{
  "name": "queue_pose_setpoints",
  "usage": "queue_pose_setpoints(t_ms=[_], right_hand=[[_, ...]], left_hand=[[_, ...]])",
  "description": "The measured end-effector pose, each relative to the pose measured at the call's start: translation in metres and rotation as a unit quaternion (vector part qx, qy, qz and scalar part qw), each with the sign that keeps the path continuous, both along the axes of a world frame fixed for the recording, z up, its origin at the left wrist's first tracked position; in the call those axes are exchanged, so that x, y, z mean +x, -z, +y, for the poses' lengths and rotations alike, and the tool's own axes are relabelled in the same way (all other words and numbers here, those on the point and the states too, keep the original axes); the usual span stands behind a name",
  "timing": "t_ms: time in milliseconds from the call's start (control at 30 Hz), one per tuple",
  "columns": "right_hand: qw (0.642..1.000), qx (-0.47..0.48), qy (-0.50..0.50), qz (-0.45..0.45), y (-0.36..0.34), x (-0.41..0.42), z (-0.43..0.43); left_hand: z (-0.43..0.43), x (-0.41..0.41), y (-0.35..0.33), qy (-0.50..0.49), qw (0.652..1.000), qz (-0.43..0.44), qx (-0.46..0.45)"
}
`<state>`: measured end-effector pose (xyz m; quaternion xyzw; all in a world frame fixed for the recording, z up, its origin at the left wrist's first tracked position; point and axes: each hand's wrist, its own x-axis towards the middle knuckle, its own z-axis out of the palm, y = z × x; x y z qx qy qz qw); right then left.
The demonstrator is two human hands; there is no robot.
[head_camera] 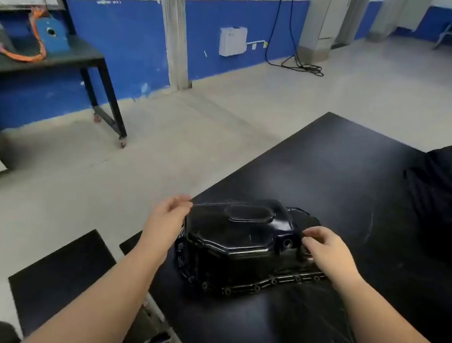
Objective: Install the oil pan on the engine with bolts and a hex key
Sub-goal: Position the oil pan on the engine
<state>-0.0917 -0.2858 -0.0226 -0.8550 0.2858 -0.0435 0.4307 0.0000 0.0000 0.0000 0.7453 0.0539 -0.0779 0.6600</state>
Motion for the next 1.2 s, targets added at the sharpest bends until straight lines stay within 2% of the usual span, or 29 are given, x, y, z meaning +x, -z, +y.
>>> queue_pose_setpoints(t_ms=[100, 200, 300, 400, 500, 767, 867, 1000, 1200], right_hand=[[0.995, -0.037, -0.003, 0.095, 0.022, 0.016, -0.022], [0.986, -0.058, -0.002, 0.156, 0.037, 0.026, -0.038], [0.984, -0.067, 0.02, 0.163, 0.051, 0.033, -0.055], [0.984, 0.058, 0.087, 0.142, 0.064, 0.033, -0.068], [0.972, 0.147, 0.15, 0.108, 0.079, 0.033, -0.076], [0.94, 0.258, 0.223, 0.022, 0.088, 0.033, -0.066], [0.941, 0.259, 0.218, 0.001, 0.069, 0.038, -0.047], [0.953, 0.239, 0.178, -0.051, 0.019, 0.057, -0.003], [0.947, 0.29, 0.053, -0.128, -0.047, 0.077, 0.118]], left_hand=[[-0.017, 0.006, 0.032, -0.005, 0.995, 0.029, 0.093], [-0.024, 0.012, 0.05, -0.015, 0.993, 0.052, 0.106], [-0.025, 0.02, 0.06, -0.041, 0.992, 0.1, 0.059], [-0.025, 0.02, 0.068, -0.05, 0.986, 0.154, -0.029], [-0.024, 0.023, 0.075, -0.052, 0.981, 0.161, -0.097], [-0.018, 0.015, 0.068, -0.068, 0.978, 0.149, -0.126], [-0.001, 0.004, 0.047, -0.088, 0.98, 0.128, -0.128], [0.038, -0.011, -0.008, -0.131, 0.983, 0.054, -0.116], [0.151, -0.056, -0.098, -0.256, 0.961, -0.073, -0.068]])
